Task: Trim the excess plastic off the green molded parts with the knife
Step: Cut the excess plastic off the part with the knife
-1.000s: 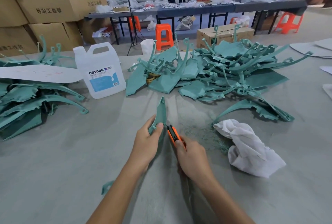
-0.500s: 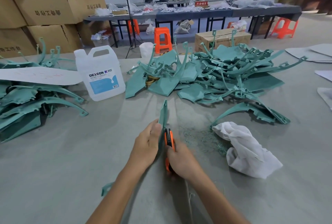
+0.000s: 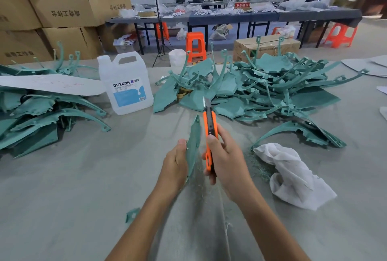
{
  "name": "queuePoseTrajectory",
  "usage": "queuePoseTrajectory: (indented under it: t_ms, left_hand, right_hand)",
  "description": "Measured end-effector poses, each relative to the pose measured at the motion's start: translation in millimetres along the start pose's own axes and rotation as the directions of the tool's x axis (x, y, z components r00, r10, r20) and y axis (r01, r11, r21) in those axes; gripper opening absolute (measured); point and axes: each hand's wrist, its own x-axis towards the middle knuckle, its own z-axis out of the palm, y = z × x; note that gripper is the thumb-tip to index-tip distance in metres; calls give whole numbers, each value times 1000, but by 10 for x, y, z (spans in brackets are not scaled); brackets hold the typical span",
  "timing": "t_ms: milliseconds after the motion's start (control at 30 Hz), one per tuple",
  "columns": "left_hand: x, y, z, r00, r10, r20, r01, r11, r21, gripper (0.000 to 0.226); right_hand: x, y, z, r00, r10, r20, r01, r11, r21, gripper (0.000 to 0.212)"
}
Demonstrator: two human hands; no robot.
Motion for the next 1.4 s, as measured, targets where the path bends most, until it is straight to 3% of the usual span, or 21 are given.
queuePoseTrajectory:
  t_ms: [100, 267, 400, 533, 600, 733, 800, 867, 933, 1067, 1133, 1233, 1333, 1400]
  left_hand:
    - [-8, -19, 1, 999, 42, -27, -42, 999, 25, 64]
    - [-8, 2, 8, 998, 59, -38, -58, 998, 24, 71]
    - [-26, 19, 12, 999, 24, -27, -24, 1000, 7, 69]
    - [-28, 49, 18, 999, -25, 28, 27, 997, -71, 83]
    - [-48, 69, 15, 1000, -6, 12, 6, 999, -51, 81]
    - [-86, 89, -1, 999, 19, -43, -18, 1000, 6, 69]
    - [-89, 104, -7, 998, 32, -58, -33, 999, -15, 67]
    - [-86, 110, -9, 998, 27, -51, -29, 999, -39, 71]
    - [-88, 113, -10, 999, 30, -36, -31, 999, -20, 73]
    - [-78, 105, -2, 997, -38, 68, 40, 999, -29, 78]
    - [-59, 110, -7, 995, -55, 78, 58, 998, -31, 77]
    - [-65, 88, -28, 1000, 9, 15, -10, 1000, 22, 63]
    - [-70, 96, -56, 996, 85, 6, -86, 989, 120, 39]
    - [-29, 160, -76, 996, 86, 23, -89, 987, 135, 32]
  right_hand:
    - [-58, 314, -4, 984, 132, -116, -151, 973, -175, 19]
    - [-158, 621, 135, 947, 320, -28, -318, 920, -229, 22]
    - [-55, 263, 114, 985, 173, -29, -175, 962, -208, 28]
    - [29, -213, 73, 991, -43, 127, 38, 998, 41, 37]
    - [51, -242, 50, 991, -70, 111, 61, 995, 83, 38]
    - [-26, 189, -25, 980, 164, -114, -173, 983, -68, 23]
    - [-108, 440, 2, 944, 312, -105, -324, 938, -123, 19]
    - [-156, 541, 78, 926, 376, -46, -378, 913, -154, 23]
    - [-145, 449, 121, 949, 315, -26, -315, 935, -161, 28]
    - [-14, 4, 85, 998, 47, 32, -46, 998, -33, 33]
    - [35, -151, 20, 1000, 7, 25, -6, 1000, -20, 28]
    - [-1, -59, -189, 989, 54, -139, -91, 958, -273, 8]
    - [-164, 269, -511, 974, 144, -177, -226, 712, -665, 19]
    - [-275, 448, -640, 967, 197, -161, -246, 556, -794, 26]
